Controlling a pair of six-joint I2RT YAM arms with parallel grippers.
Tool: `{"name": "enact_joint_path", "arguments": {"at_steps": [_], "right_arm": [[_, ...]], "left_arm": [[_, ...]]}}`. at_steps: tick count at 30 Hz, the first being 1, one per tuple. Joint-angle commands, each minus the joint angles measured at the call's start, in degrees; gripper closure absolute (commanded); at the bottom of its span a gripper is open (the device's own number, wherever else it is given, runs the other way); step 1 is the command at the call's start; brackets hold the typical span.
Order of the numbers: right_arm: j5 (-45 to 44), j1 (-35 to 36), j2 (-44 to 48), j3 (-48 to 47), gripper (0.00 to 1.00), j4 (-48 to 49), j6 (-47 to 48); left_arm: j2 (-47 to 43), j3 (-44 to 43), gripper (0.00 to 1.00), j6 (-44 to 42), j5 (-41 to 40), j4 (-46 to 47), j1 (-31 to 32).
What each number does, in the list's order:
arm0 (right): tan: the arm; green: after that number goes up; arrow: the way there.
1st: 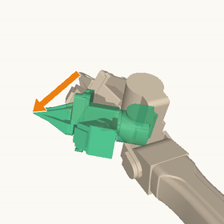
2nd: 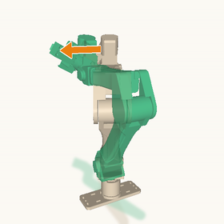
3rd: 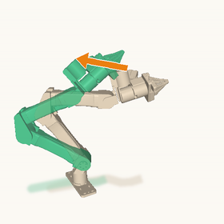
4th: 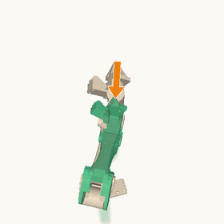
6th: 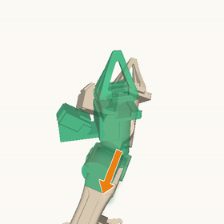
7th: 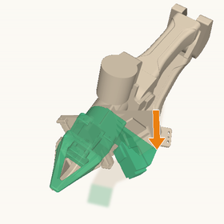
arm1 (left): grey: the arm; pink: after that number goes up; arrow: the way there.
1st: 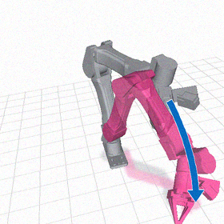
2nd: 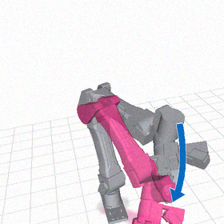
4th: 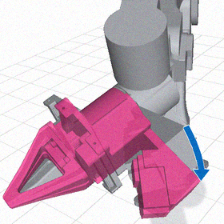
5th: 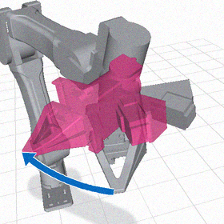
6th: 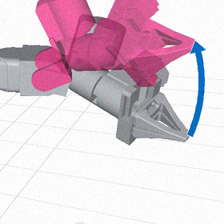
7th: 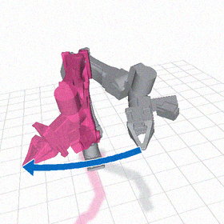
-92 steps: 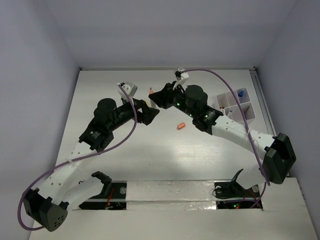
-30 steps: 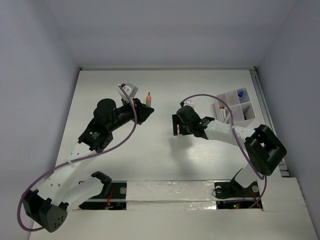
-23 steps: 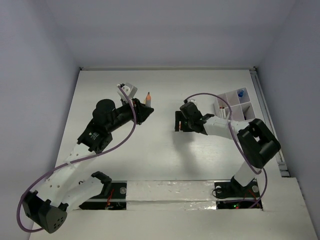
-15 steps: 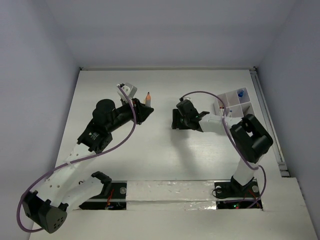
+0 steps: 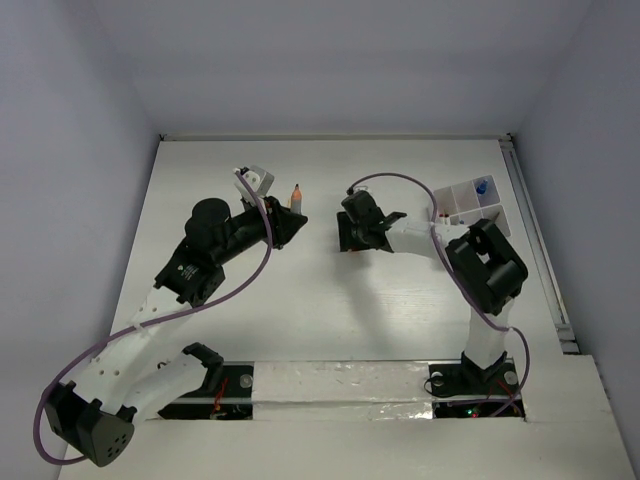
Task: Sort the stationery into containers
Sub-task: Pick up the pen cap from the center of the board, then close the pen cap on the pen.
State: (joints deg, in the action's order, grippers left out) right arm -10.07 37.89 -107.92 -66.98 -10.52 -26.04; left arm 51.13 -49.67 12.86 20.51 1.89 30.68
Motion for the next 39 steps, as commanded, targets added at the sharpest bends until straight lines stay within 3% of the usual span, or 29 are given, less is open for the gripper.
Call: {"name": "enact_joint_path", "arguments": {"at_steps": [1, 6, 12, 13, 14, 18, 22, 29, 33, 39], "right_arm": [[-3.1, 0.1, -3.3, -3.3, 0.47, -4.1, 3.8], [-4.8, 0.1, -4.6, -4.7, 0.56, -6.3, 4.6], [-6.6, 0.1, -6.7, -6.5, 0.82, -9.5, 6.5], [-7.1, 0.1, -6.6, -6.6, 0.95, -9.8, 6.9], [-7.4, 0.1, -6.3, -6.6, 1.00, -9.7, 7.0], [-6.8, 0.1, 1.1, -5.6, 1.00, -4.7, 6.6], [-0.7, 0.1, 16.7, -3.6, 1.00, 9.2, 5.2], [7.9, 1.1, 31.7, -1.3, 1.00, 26.9, -3.5], [9.6, 5.1, 32.9, -1.5, 1.00, 34.8, -5.5], [14.2, 6.9, 30.1, -3.6, 1.00, 38.2, -8.4]], "left_arm": [[-1.0, -2.4, 1.00, 0.2, -0.5, 2.0, -0.1], [-0.9, -2.5, 1.00, 0.1, -0.5, 1.9, -0.1], [-1.2, -2.5, 1.00, 0.1, -0.6, 1.9, -0.1], [-1.2, -2.5, 1.00, 0.1, -0.5, 1.9, -0.1], [-1.2, -2.5, 1.00, 0.1, -0.6, 1.9, -0.1], [-0.7, -2.5, 1.00, 0.1, -0.3, 2.0, -0.1], [0.5, -2.4, 1.00, 0.2, 0.2, 2.1, -0.1], [2.5, -3.0, 1.00, -0.6, -0.6, 0.9, -0.1], [1.8, -3.2, 1.00, -2.0, -3.1, 0.4, -0.1], [2.0, -3.3, 1.00, -2.7, -3.2, -0.1, -0.1]]}}
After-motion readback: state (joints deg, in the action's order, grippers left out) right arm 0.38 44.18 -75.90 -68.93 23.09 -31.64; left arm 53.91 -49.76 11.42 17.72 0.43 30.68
